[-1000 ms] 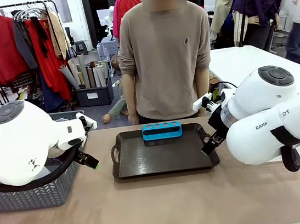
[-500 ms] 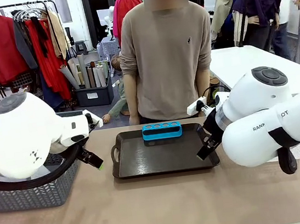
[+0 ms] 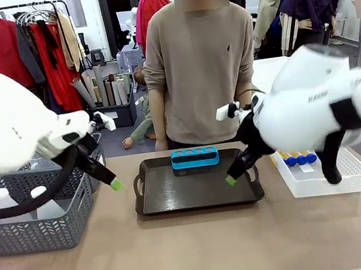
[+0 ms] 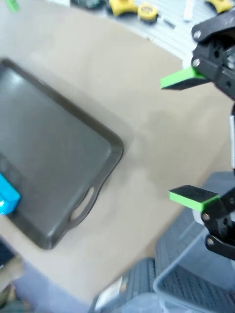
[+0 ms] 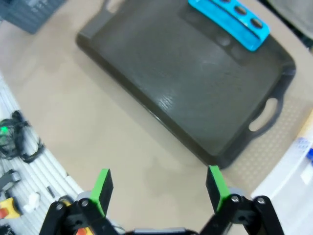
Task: Prepare the laboratory tools.
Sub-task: Pick up one Large Measuring Cup and place it on the Handle tray.
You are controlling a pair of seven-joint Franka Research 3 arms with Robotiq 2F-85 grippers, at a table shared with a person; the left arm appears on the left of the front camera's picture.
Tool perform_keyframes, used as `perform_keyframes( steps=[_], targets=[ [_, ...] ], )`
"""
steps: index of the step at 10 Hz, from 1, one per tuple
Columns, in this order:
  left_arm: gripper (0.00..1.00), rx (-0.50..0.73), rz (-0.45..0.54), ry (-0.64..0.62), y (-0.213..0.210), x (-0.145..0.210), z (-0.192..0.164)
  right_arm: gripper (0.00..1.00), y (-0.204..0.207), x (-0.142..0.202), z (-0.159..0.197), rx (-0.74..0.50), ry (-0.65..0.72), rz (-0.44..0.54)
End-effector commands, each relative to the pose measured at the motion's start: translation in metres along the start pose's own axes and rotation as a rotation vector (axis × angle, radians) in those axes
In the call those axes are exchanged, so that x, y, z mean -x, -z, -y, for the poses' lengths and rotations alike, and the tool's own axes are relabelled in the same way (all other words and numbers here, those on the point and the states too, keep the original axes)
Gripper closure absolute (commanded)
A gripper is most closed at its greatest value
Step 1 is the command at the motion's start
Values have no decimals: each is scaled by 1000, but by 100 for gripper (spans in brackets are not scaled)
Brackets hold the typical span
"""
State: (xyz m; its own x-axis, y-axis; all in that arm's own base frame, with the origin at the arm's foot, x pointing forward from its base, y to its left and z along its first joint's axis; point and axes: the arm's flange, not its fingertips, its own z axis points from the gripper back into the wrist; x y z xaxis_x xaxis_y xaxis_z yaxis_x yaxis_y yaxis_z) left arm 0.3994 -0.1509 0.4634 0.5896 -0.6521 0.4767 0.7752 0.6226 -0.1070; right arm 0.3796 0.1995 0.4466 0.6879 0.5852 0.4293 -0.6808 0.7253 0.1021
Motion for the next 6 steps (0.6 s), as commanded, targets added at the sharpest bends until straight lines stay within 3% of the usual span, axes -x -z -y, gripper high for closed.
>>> perform_keyframes(
  steps=[1, 4, 6],
  targets=[
    [0, 49, 17, 60, -29, -7, -24, 0, -33, -18, 25, -93, -7, -3],
    [0, 64, 32, 74, -49, -20, -52, 0, -66, -34, 49, -131, -9, 15],
    [0, 41, 87, 56, -44, -22, -58, 0, -72, -37, 72, -128, 33, 77]
  ],
)
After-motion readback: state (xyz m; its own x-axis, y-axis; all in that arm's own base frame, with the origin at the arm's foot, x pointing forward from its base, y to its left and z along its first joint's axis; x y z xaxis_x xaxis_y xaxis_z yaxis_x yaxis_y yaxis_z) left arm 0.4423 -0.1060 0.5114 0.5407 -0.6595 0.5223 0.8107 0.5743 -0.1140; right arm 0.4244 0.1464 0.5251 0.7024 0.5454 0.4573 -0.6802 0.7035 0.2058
